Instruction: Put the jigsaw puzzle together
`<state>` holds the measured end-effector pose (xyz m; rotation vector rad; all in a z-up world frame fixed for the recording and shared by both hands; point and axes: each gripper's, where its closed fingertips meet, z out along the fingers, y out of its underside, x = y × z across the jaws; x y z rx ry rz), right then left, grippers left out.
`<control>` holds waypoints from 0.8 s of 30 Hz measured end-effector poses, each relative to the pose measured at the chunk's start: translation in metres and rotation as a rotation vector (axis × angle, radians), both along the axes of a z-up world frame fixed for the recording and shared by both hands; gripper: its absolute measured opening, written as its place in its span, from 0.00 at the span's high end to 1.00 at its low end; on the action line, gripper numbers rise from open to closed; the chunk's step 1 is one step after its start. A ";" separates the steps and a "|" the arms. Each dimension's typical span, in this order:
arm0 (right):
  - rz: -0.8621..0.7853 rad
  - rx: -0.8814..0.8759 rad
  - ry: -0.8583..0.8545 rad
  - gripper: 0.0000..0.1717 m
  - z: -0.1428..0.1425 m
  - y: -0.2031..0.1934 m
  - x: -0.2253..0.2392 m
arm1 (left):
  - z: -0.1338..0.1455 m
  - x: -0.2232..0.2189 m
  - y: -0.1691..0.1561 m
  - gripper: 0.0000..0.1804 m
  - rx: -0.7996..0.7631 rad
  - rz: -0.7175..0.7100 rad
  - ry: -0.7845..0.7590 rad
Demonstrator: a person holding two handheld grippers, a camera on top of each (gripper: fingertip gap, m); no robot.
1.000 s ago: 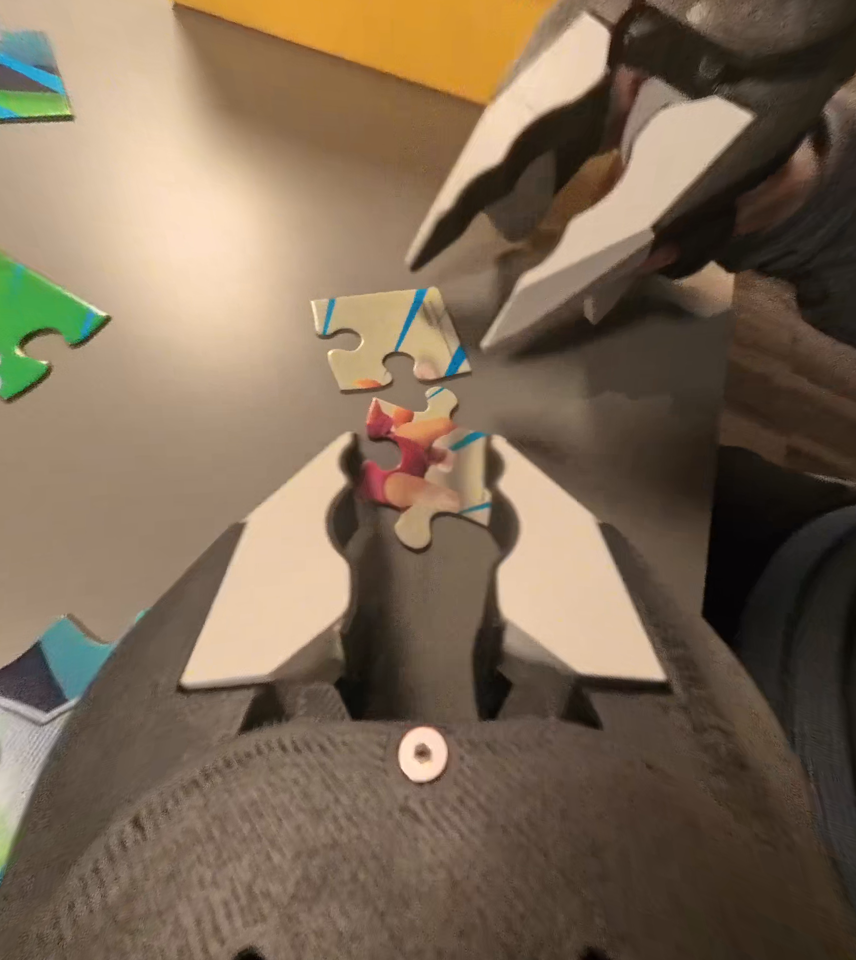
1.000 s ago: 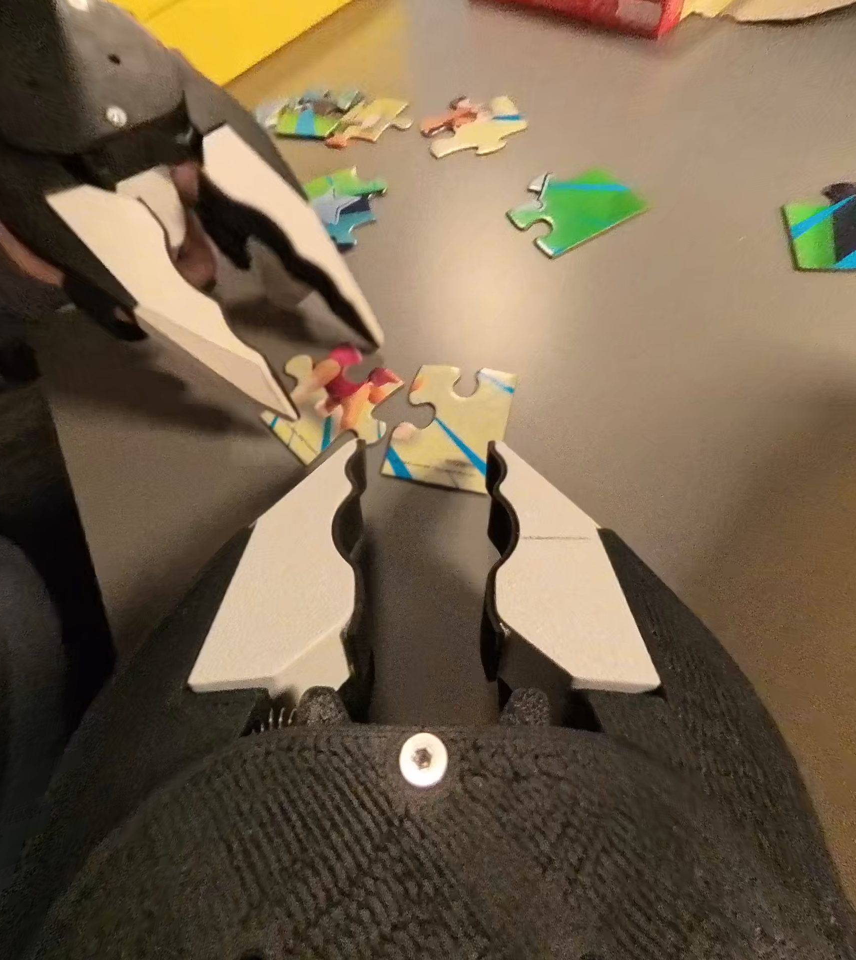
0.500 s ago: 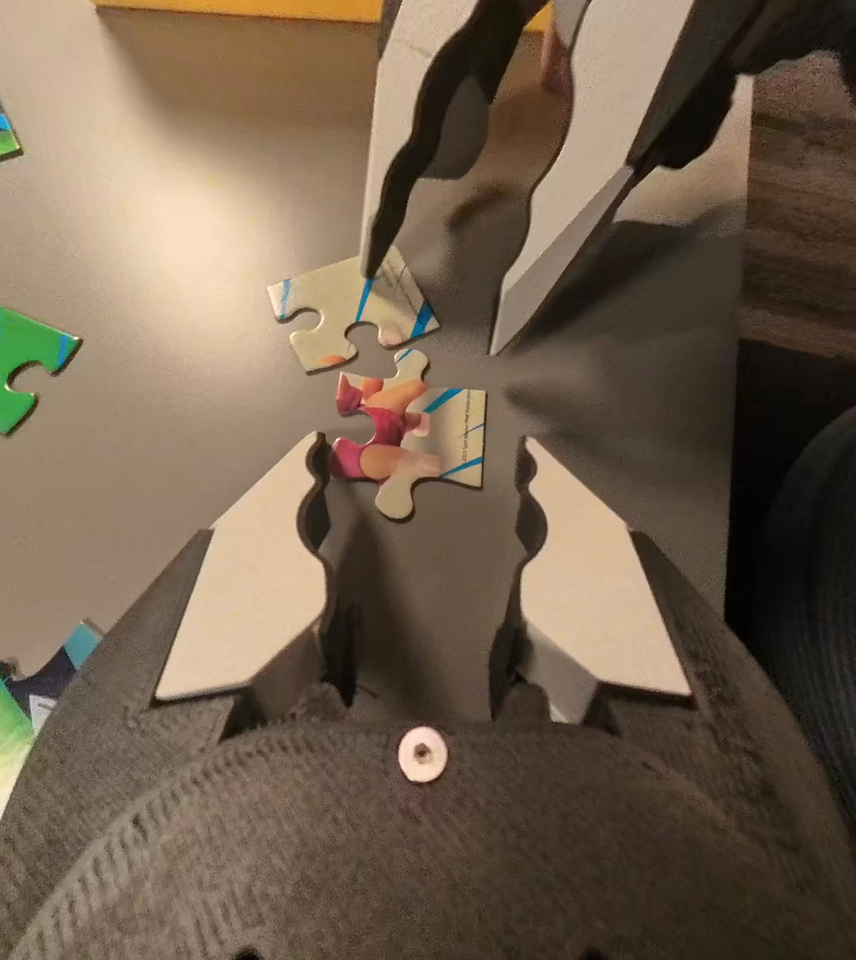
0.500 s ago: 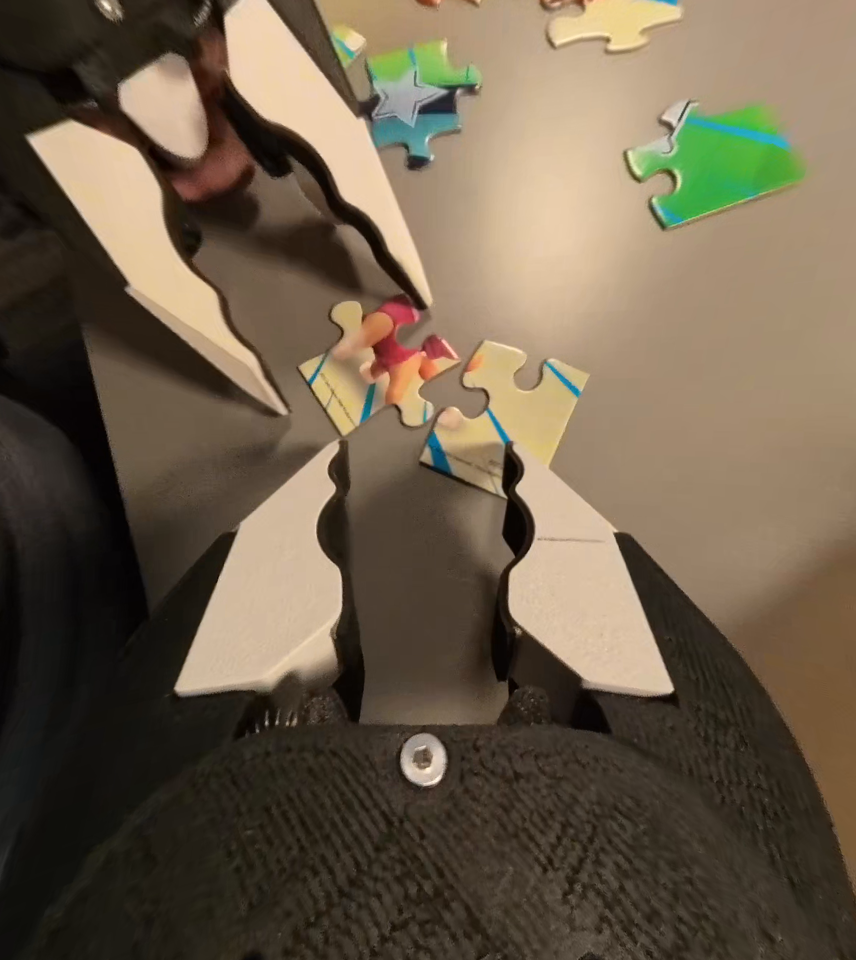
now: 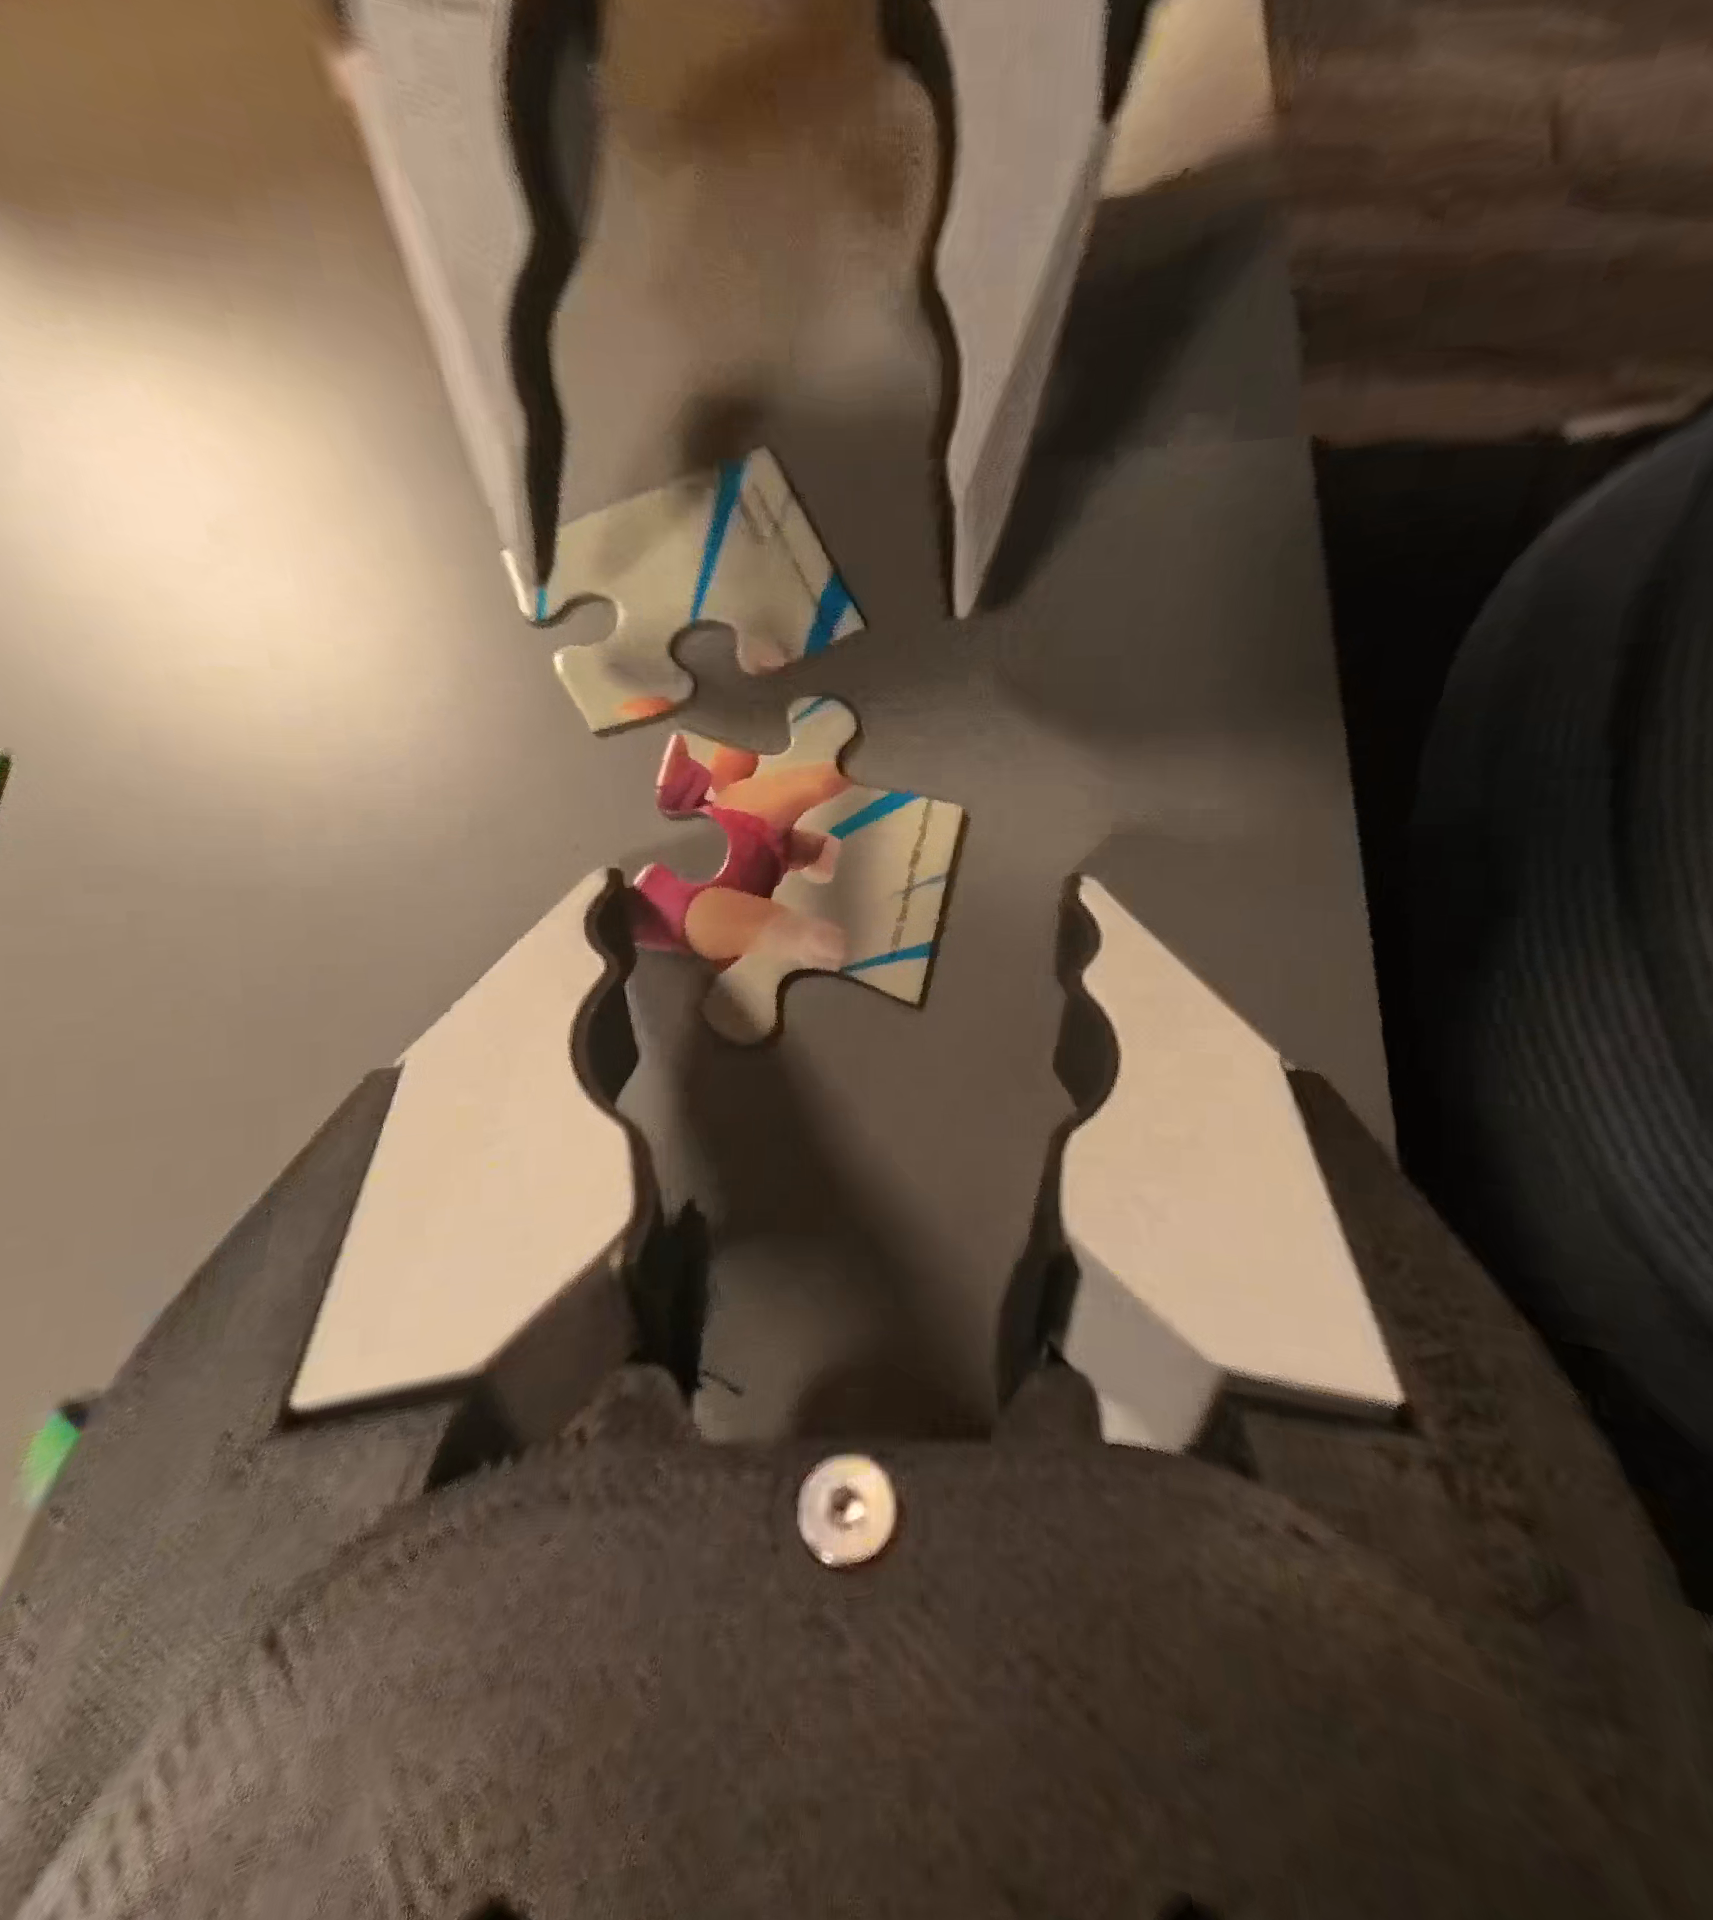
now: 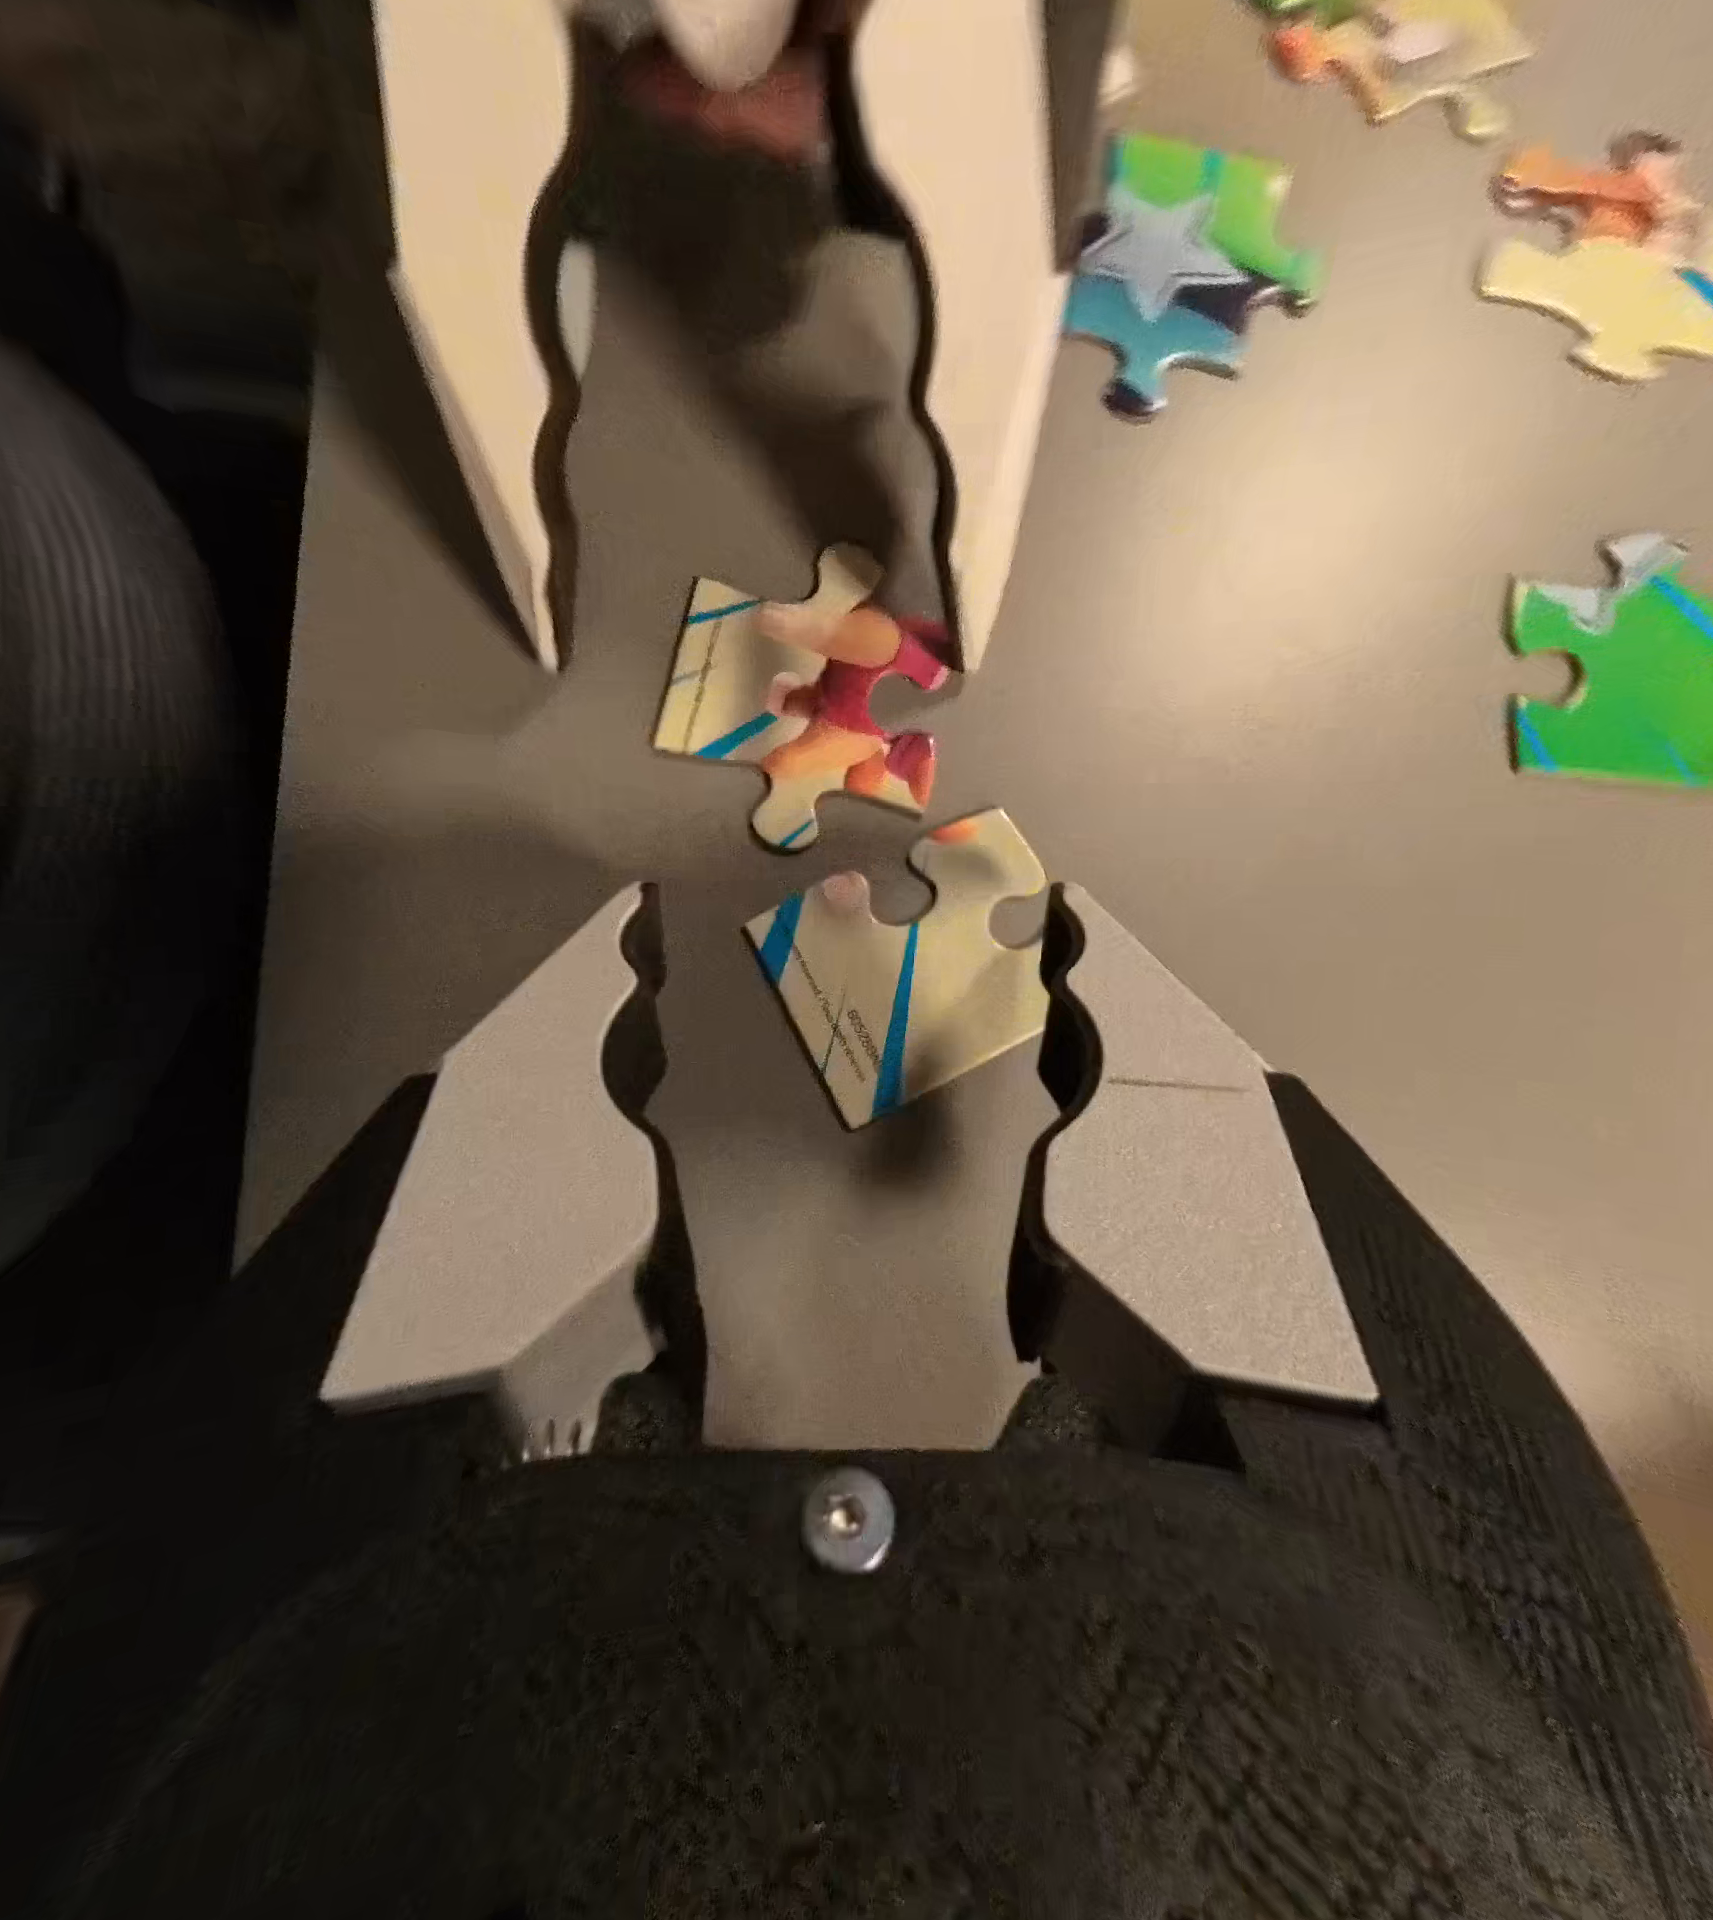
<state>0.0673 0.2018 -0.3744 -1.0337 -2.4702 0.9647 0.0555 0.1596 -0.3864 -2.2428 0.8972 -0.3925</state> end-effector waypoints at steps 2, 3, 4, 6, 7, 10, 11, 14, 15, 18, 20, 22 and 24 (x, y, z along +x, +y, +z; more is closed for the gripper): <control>0.092 0.092 -0.071 0.57 -0.008 0.003 0.003 | -0.001 -0.001 -0.003 0.55 -0.027 -0.084 0.040; 0.120 0.133 -0.112 0.56 -0.011 0.007 0.004 | -0.001 -0.002 -0.004 0.56 -0.043 -0.110 0.057; 0.144 0.153 -0.147 0.56 -0.011 0.008 0.007 | -0.001 -0.004 -0.005 0.56 -0.057 -0.132 0.076; 0.173 0.195 -0.192 0.57 -0.012 0.012 0.010 | -0.001 -0.005 -0.005 0.57 -0.083 -0.159 0.111; 0.180 0.213 -0.201 0.58 -0.012 0.014 0.011 | -0.001 -0.004 -0.005 0.58 -0.093 -0.170 0.123; 0.153 0.226 -0.199 0.65 -0.012 0.016 0.010 | 0.000 0.000 -0.003 0.67 -0.100 -0.166 0.129; 0.130 0.221 -0.192 0.67 -0.011 0.017 0.009 | 0.000 0.001 -0.003 0.69 -0.097 -0.162 0.126; 0.045 0.178 -0.169 0.69 -0.011 0.015 0.008 | 0.000 0.003 -0.001 0.69 -0.085 -0.104 0.105; 0.011 0.161 -0.159 0.69 -0.011 0.015 0.007 | 0.000 0.003 -0.001 0.70 -0.076 -0.082 0.095; -0.097 0.112 -0.126 0.69 -0.010 0.012 0.006 | 0.001 0.007 -0.003 0.78 -0.051 -0.044 0.065; -0.156 0.092 -0.103 0.69 -0.010 0.011 0.007 | 0.001 0.009 -0.003 0.78 -0.030 -0.019 0.043; -0.215 0.071 -0.089 0.69 -0.010 0.010 0.008 | 0.002 0.009 -0.004 0.78 -0.024 0.013 0.011; -0.261 0.055 -0.077 0.69 -0.010 0.009 0.010 | 0.002 0.009 -0.006 0.78 -0.023 0.032 -0.010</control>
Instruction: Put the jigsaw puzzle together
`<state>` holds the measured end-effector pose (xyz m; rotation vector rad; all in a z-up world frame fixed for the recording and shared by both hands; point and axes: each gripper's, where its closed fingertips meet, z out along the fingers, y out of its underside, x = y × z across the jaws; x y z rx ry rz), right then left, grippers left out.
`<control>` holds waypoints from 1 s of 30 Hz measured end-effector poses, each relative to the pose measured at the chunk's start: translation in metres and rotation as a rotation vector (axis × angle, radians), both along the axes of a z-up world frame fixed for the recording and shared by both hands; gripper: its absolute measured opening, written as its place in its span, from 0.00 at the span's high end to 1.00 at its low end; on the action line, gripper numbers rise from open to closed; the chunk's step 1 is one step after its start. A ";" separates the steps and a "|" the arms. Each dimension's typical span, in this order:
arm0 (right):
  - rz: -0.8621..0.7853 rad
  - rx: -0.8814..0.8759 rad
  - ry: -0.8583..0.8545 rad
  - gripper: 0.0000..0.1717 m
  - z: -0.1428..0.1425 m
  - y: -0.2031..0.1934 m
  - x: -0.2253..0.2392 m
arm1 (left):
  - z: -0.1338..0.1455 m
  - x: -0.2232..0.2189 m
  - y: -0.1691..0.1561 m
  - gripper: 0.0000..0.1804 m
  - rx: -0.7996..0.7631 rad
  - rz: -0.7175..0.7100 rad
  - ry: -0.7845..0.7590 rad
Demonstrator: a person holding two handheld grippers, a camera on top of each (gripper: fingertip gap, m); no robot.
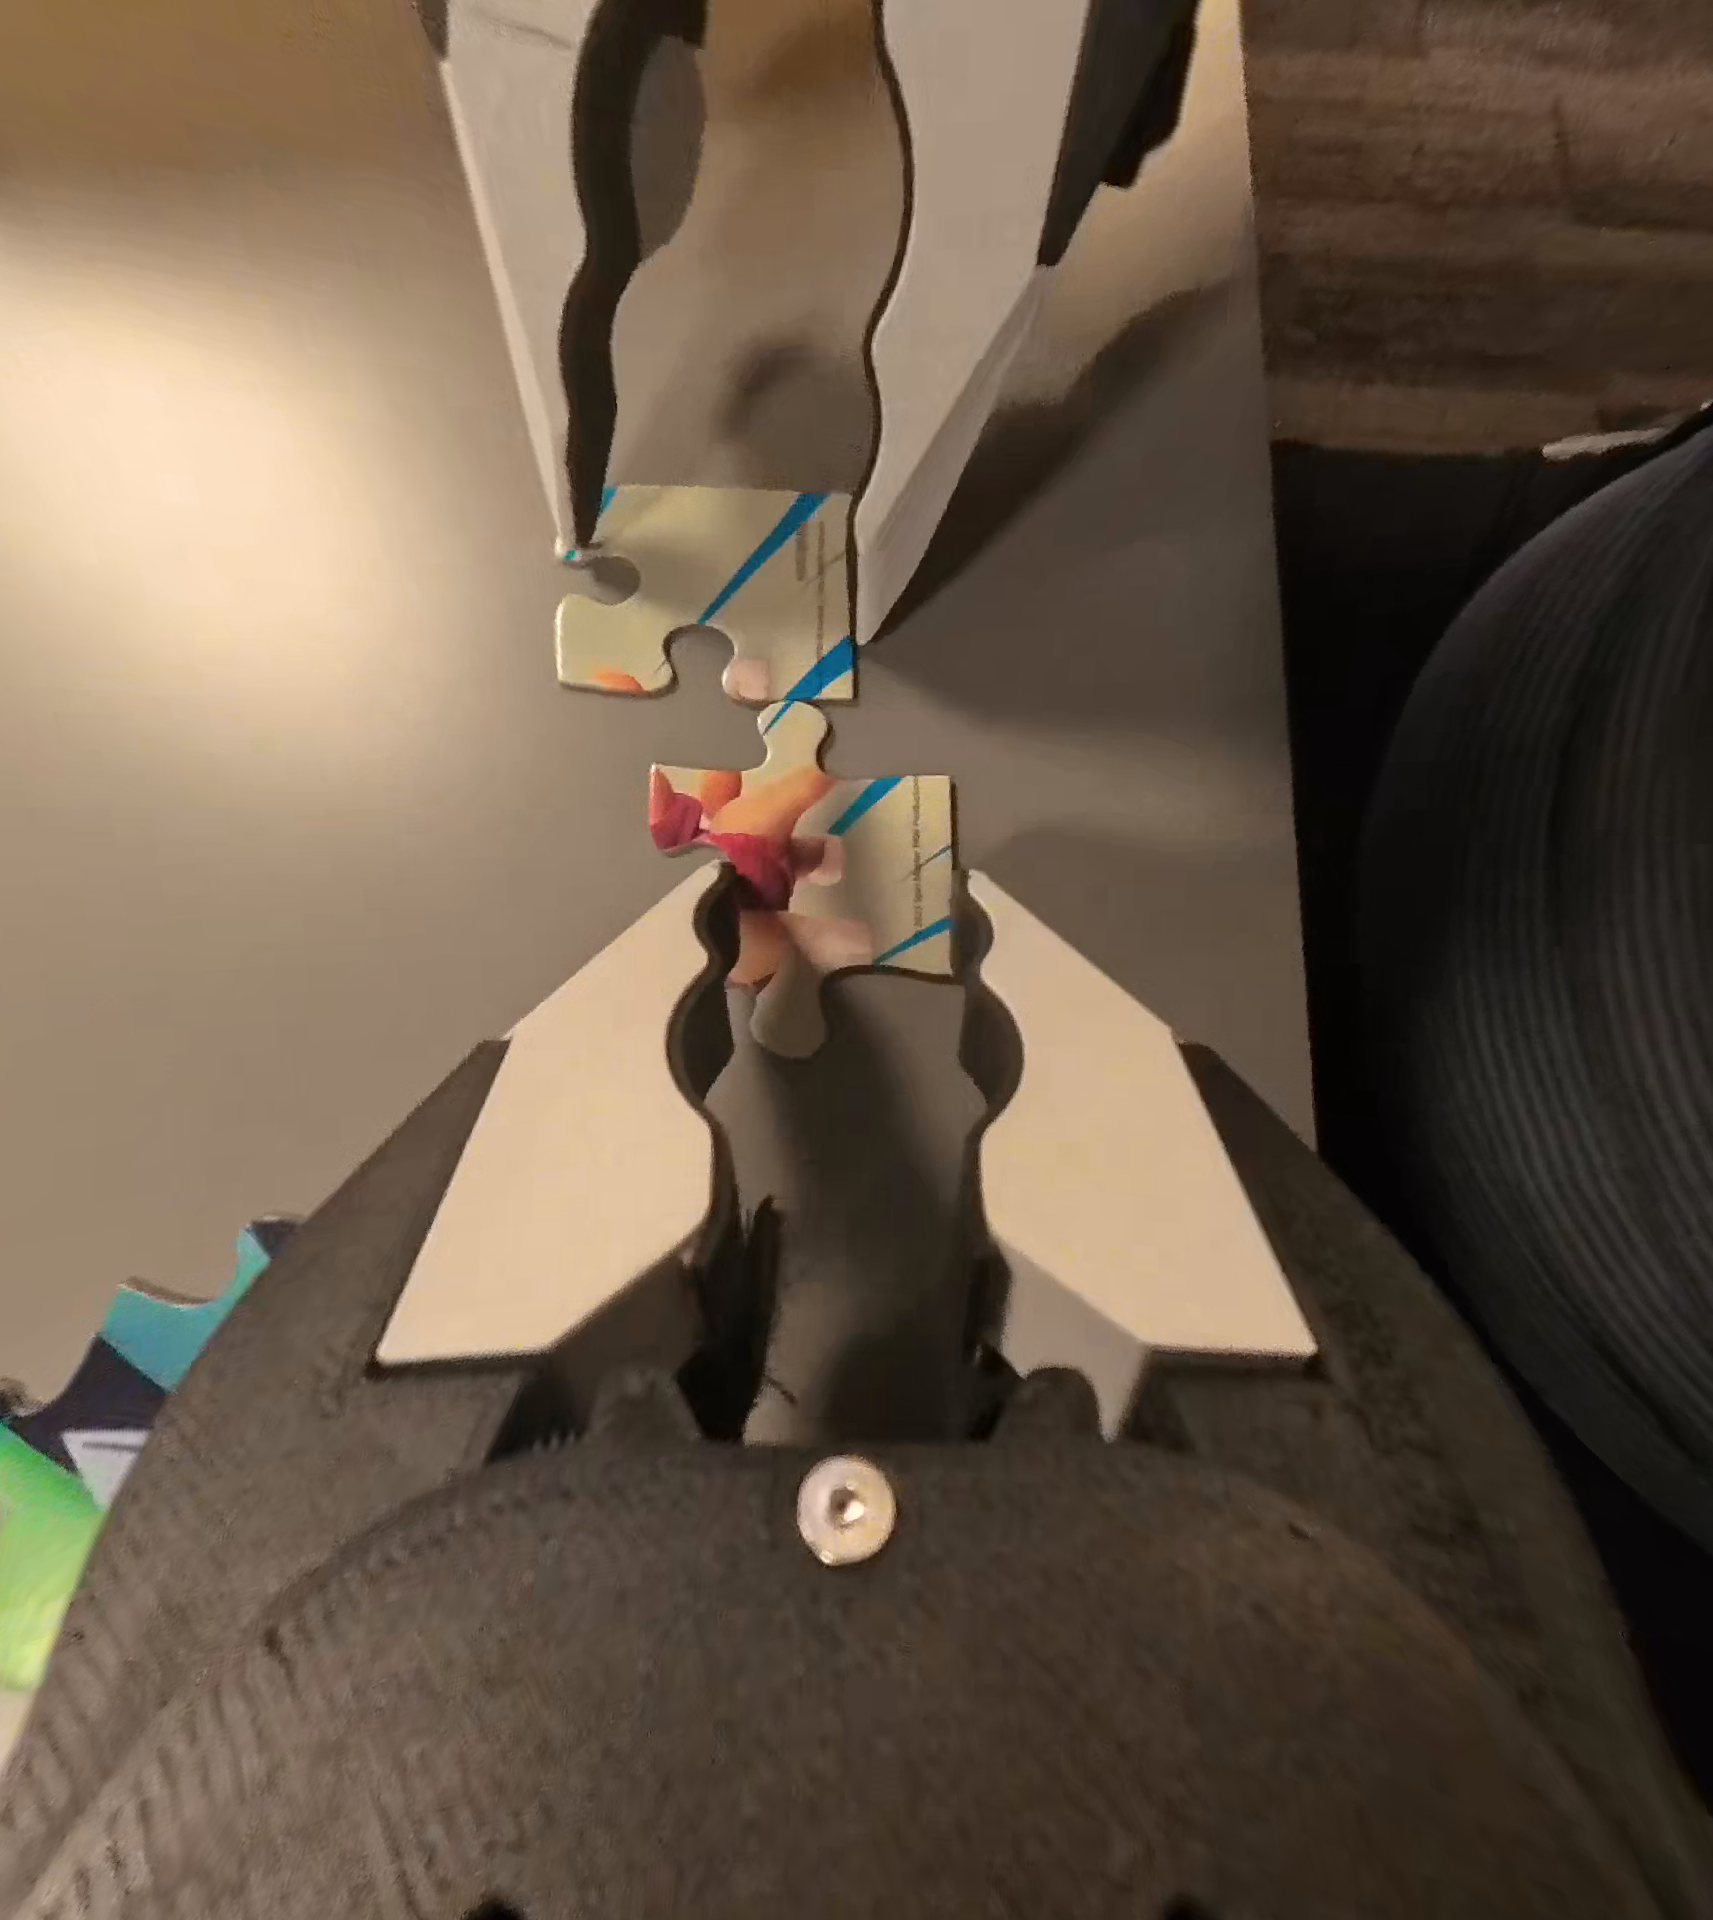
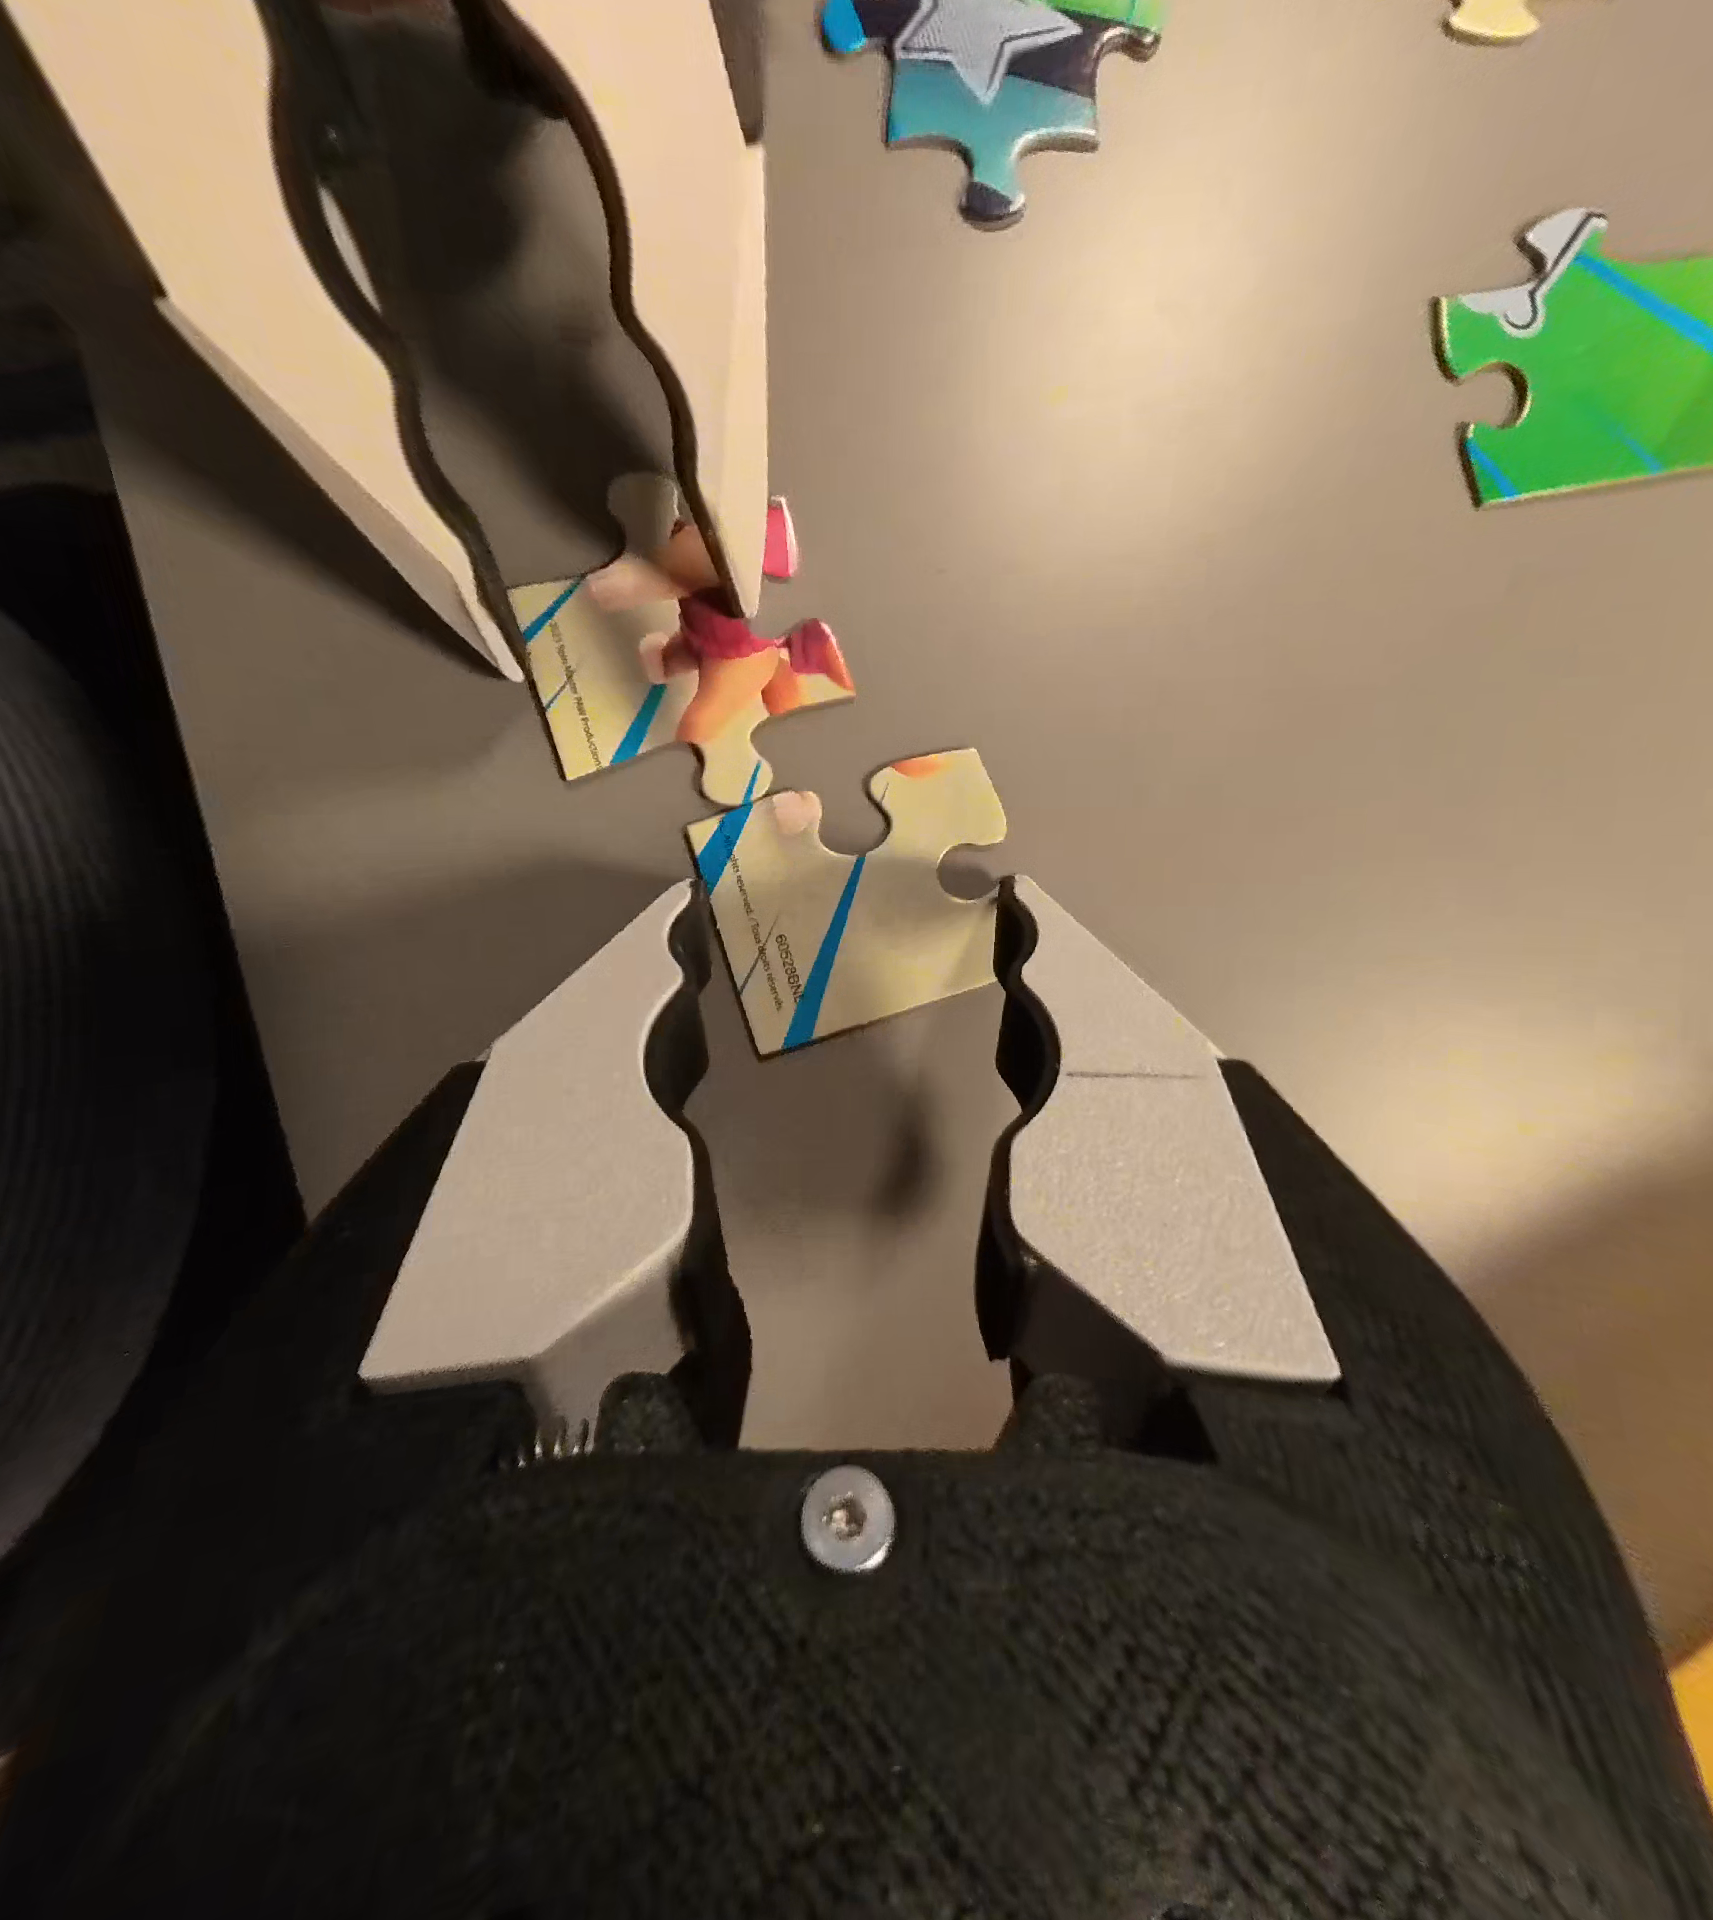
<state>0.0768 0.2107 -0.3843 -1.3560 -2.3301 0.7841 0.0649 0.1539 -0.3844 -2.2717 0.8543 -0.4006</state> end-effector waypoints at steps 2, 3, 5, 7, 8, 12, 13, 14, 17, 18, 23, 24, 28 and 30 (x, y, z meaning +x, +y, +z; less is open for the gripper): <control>-0.017 -0.002 0.005 0.69 0.000 -0.002 0.004 | 0.000 0.000 -0.001 0.78 -0.003 0.017 -0.008; -0.025 -0.005 0.005 0.69 0.000 -0.004 0.006 | 0.000 0.001 -0.002 0.78 -0.005 0.021 -0.010; -0.036 -0.013 0.010 0.69 0.000 -0.007 0.011 | 0.001 0.004 -0.004 0.78 -0.008 0.017 -0.019; -0.042 -0.029 0.017 0.69 0.001 -0.010 0.015 | 0.001 0.008 -0.008 0.84 -0.006 0.010 -0.031; -0.040 -0.038 0.020 0.66 0.001 -0.013 0.017 | 0.001 0.009 -0.008 0.82 -0.001 0.021 -0.037; -0.037 -0.083 0.116 0.65 0.012 -0.024 0.019 | 0.004 0.011 -0.011 0.66 0.044 0.063 -0.029; -0.018 -0.131 0.121 0.65 0.016 -0.033 0.020 | 0.003 0.012 -0.014 0.63 0.045 0.061 -0.026; 0.009 -0.174 0.120 0.65 0.018 -0.043 0.022 | 0.002 0.014 -0.016 0.60 0.034 0.057 -0.025; 0.076 -0.166 0.100 0.61 0.013 -0.057 0.015 | 0.000 0.017 -0.021 0.54 0.016 0.041 -0.040; 0.104 -0.149 0.100 0.59 0.011 -0.060 0.010 | 0.000 0.017 -0.020 0.54 0.014 0.044 -0.043; 0.234 -0.118 0.010 0.55 0.002 -0.070 0.000 | -0.002 0.009 -0.018 0.61 -0.012 0.046 0.055; 0.256 -0.097 -0.007 0.56 0.002 -0.069 0.000 | -0.002 0.009 -0.017 0.62 -0.032 0.048 0.065; 0.310 0.023 -0.050 0.63 -0.001 -0.064 0.000 | -0.002 0.005 -0.018 0.68 -0.074 0.046 0.105; 0.314 0.032 -0.056 0.66 -0.001 -0.065 0.000 | -0.002 0.006 -0.018 0.69 -0.071 0.041 0.110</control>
